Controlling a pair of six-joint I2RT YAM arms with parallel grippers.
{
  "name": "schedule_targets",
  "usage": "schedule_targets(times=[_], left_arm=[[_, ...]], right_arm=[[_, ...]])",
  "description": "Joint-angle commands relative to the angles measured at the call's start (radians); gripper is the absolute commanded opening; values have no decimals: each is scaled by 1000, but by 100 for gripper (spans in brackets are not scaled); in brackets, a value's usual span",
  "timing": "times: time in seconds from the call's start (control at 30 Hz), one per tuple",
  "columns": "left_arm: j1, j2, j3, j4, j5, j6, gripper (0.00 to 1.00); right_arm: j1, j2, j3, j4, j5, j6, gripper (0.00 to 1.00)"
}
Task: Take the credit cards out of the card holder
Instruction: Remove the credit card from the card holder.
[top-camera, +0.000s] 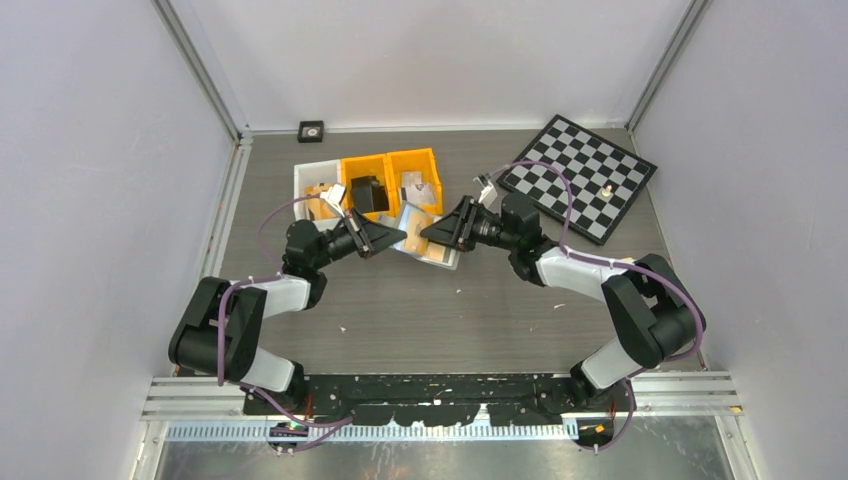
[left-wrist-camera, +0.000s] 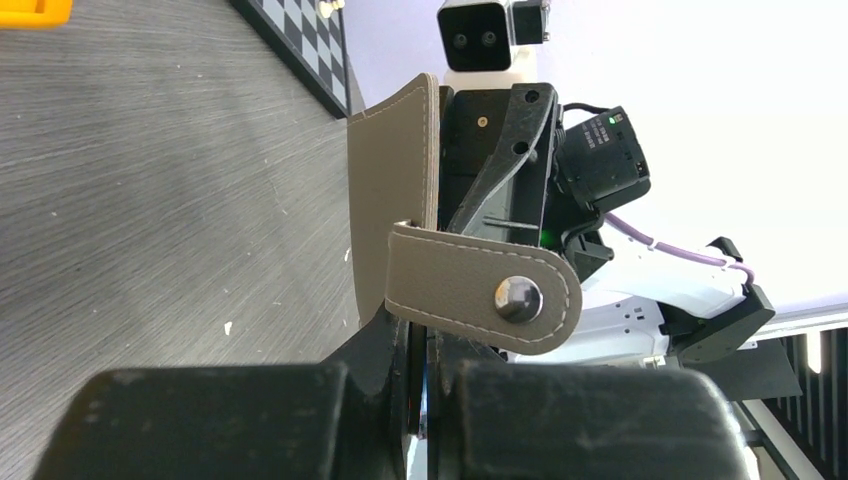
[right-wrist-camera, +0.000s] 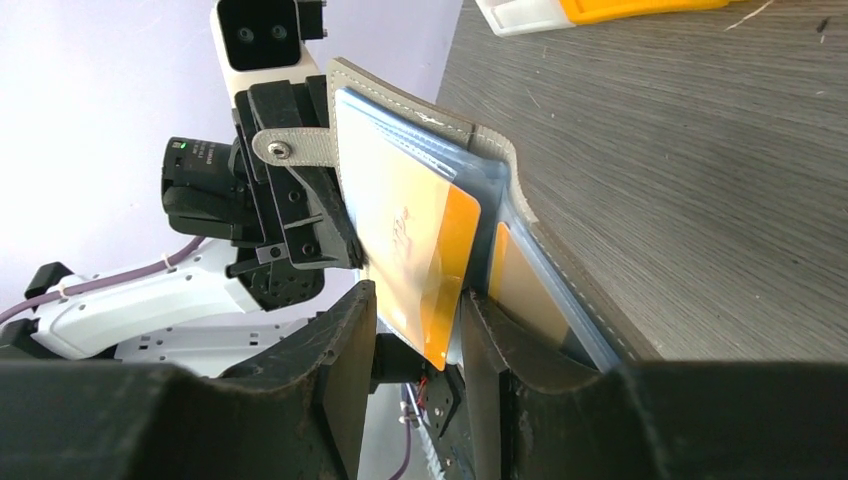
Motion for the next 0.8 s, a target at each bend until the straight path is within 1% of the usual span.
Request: schedule_targets(times=[0.0,0.1,0.2,0.3,0.43,0.53,0.57,0.63,0.77], left_arm=[[0,4,9,149,43,-46,0],[0,10,8,156,39,-49,0],[0,13,7,155,35,-50,0],[0,19,6,154,35,-47,0],[0,24,8,152,35,-45,0],[0,24,7,150,33,-42,0],[1,22,7,150,30,-42,0],[3,16,3,149,23,-36,0],[33,-6,-17,153,12,-36,3]], right_arm=[[-5,7,-19,138,-32,47,41],[-5,-4,-31,171,-37,61,34],[-7,-23,-47,200,-32,68,22],[-7,-39,-62,252,-43,81,13],[-8,-52,-68,277,-53,83,10],[-7,-59,-69,271,-49,80,2],[-8,-62,-68,262,-44,76,1],[-8,-68,-67,226,-30,60,0],[-16,-71,-60,146,2,30,1]])
